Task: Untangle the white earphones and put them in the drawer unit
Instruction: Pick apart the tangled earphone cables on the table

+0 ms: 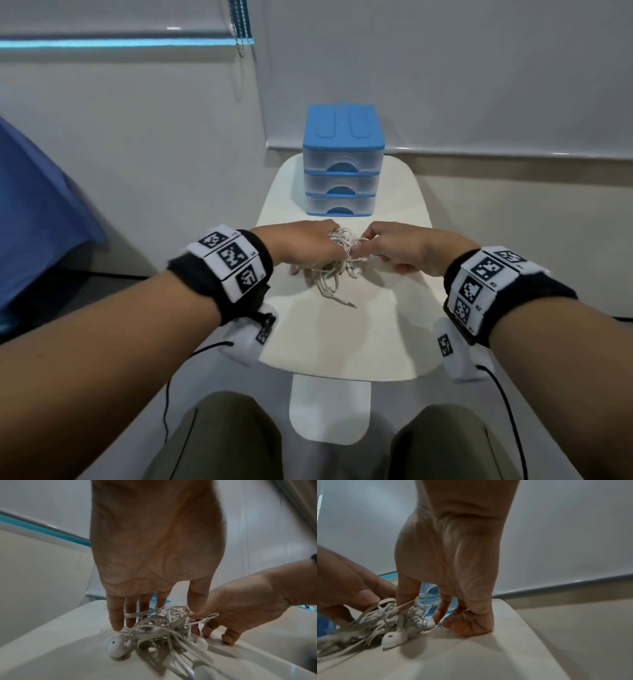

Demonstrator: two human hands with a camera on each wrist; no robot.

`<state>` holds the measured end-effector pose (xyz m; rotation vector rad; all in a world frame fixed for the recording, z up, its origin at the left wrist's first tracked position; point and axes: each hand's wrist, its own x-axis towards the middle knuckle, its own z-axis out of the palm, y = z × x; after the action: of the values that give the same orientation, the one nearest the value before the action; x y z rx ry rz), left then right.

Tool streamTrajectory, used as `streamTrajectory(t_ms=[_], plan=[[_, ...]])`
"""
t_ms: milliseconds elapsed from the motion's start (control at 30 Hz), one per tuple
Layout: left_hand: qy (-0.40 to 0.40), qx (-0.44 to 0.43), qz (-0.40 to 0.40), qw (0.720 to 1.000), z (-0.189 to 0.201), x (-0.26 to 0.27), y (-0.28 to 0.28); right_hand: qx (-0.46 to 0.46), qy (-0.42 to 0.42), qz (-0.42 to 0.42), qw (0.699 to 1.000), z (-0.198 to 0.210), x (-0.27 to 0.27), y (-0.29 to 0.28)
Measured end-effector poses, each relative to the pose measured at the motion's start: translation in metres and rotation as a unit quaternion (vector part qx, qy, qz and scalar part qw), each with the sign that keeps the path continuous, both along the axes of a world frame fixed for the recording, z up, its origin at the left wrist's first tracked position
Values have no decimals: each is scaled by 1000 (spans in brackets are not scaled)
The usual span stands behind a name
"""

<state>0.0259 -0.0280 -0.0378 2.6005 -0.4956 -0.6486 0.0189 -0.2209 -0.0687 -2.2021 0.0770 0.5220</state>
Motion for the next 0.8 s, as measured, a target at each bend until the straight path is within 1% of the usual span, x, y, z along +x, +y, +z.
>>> streamTrajectory(t_ms=[100, 233, 400, 500, 567, 667, 733, 800], plan=[[-9, -5, -1, 1000, -3, -3, 2, -23, -13, -16, 1000, -2, -4, 2], [14, -2, -6, 1000, -9, -3, 2, -38, -19, -24, 999, -1, -8, 3], [33, -4, -10, 999, -3, -1, 0, -44, -20, -20, 999, -3, -8, 1], [43, -33, -11, 998, -6, 5, 1, -47, -24, -10, 999, -4, -5, 0], [60, -71, 5, 996, -9, 8, 4, -47, -11, 3, 999, -2, -4, 2], [80, -101, 28, 991, -7, 14, 9, -16, 19, -25, 999, 0, -1, 5], [81, -99, 27, 991, -5, 16, 13, -19, 27, -34, 999, 0, -1, 4], [66, -78, -2, 995, -6, 17, 17, -15, 35, -44, 998, 0, 0, 3]])
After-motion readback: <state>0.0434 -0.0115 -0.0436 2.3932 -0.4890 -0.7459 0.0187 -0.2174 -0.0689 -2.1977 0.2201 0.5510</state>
